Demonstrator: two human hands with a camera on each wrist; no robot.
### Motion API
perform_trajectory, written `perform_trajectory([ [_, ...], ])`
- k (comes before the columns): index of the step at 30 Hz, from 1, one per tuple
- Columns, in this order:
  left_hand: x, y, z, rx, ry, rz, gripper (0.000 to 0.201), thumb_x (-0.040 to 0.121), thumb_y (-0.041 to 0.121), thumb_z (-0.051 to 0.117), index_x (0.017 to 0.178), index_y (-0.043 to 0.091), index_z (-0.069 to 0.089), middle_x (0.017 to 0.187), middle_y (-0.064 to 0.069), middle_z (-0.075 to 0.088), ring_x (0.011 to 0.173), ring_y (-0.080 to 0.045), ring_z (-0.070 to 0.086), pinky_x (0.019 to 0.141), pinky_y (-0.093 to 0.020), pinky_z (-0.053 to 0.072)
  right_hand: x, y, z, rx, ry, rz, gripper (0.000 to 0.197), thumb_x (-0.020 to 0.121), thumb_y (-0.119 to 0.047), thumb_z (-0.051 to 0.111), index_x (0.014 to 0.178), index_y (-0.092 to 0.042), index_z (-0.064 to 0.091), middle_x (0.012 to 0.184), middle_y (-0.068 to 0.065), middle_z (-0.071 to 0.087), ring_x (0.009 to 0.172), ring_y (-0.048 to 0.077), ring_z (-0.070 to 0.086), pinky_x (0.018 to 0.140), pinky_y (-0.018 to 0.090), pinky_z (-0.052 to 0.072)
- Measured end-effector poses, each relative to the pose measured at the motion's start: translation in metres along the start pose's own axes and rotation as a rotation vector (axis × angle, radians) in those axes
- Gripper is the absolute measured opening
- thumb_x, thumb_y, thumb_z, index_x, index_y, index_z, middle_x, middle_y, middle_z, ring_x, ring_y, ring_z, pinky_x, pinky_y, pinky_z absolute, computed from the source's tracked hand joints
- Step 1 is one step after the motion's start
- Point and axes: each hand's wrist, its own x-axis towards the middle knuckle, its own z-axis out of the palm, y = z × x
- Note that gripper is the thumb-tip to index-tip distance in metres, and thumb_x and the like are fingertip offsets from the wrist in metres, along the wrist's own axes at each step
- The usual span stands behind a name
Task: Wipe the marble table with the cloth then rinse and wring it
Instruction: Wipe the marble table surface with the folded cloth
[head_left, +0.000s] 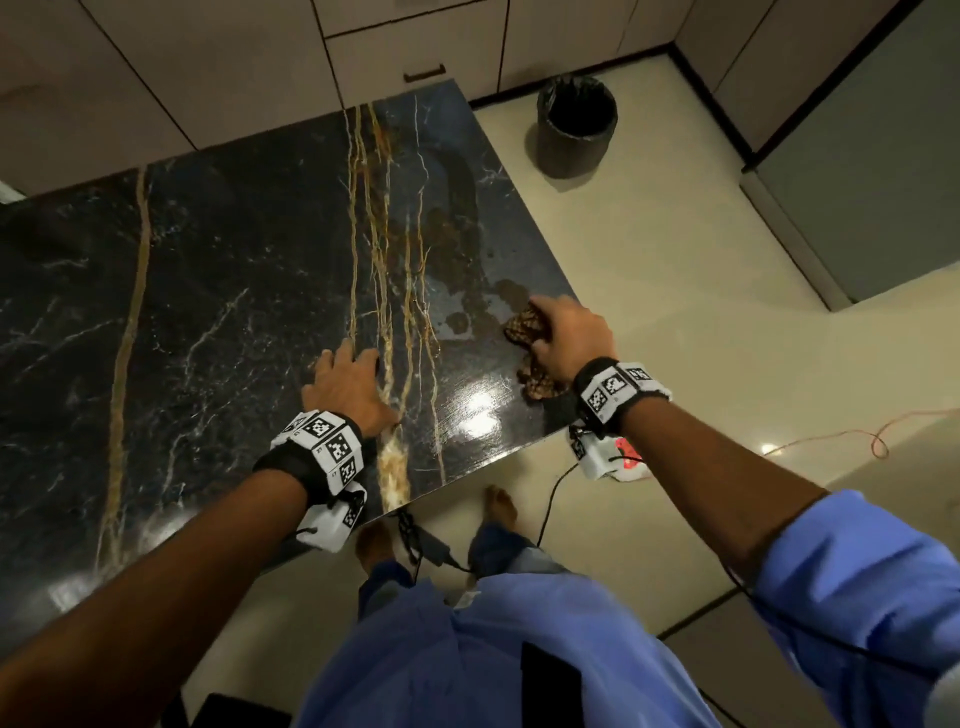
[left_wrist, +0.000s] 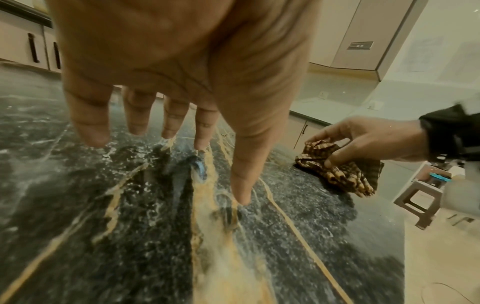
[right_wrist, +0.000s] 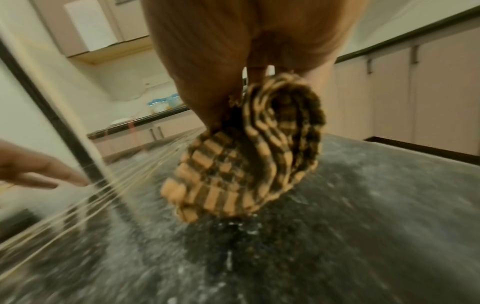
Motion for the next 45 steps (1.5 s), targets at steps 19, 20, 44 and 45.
perform_trajectory([
  [19, -0.005, 0.009, 0.006, -0.040, -0.009, -0.052, 0.088, 0.065, 0.040, 0.085, 0.137, 0.025, 0.037, 0.150, -0.004, 0.029, 0.132, -0.034, 0.035, 0.098, -0.054, 0.043, 0.052, -0.037, 0.002, 0.025, 0.038, 0.079, 0.049, 0.080, -0.018, 0.060, 0.128, -0.029, 0.056, 0.125, 0.005, 0.060, 0.110, 0.031, 0.060, 0.092, 0.041, 0.048],
  [20, -0.003, 0.006, 0.005, -0.043, -0.012, -0.035, 0.085, 0.067, 0.044, 0.082, 0.137, 0.026, 0.038, 0.149, -0.004, 0.031, 0.132, -0.034, 0.036, 0.099, -0.053, 0.042, 0.057, -0.027, -0.005, 0.022, 0.046, 0.119, 0.050, 0.079, -0.018, 0.061, 0.128, -0.028, 0.058, 0.125, 0.007, 0.061, 0.112, 0.031, 0.059, 0.093, 0.038, 0.047],
  [44, 0.029, -0.093, -0.013, -0.015, 0.038, 0.158, 0.080, 0.071, 0.042, 0.079, 0.138, 0.027, 0.038, 0.145, -0.004, 0.028, 0.132, -0.034, 0.031, 0.097, -0.055, 0.042, 0.050, -0.080, -0.006, -0.153, 0.065, 0.199, 0.051, 0.077, -0.011, 0.062, 0.125, -0.028, 0.062, 0.121, 0.012, 0.064, 0.110, 0.035, 0.060, 0.092, 0.041, 0.048],
  [45, 0.030, -0.092, -0.013, -0.007, 0.046, 0.156, 0.078, 0.072, 0.043, 0.078, 0.137, 0.026, 0.039, 0.143, -0.004, 0.030, 0.130, -0.034, 0.033, 0.096, -0.055, 0.043, 0.049, -0.087, -0.005, -0.132, 0.104, 0.178, 0.054, 0.076, -0.009, 0.062, 0.126, -0.028, 0.061, 0.121, 0.010, 0.064, 0.111, 0.034, 0.059, 0.094, 0.041, 0.047],
])
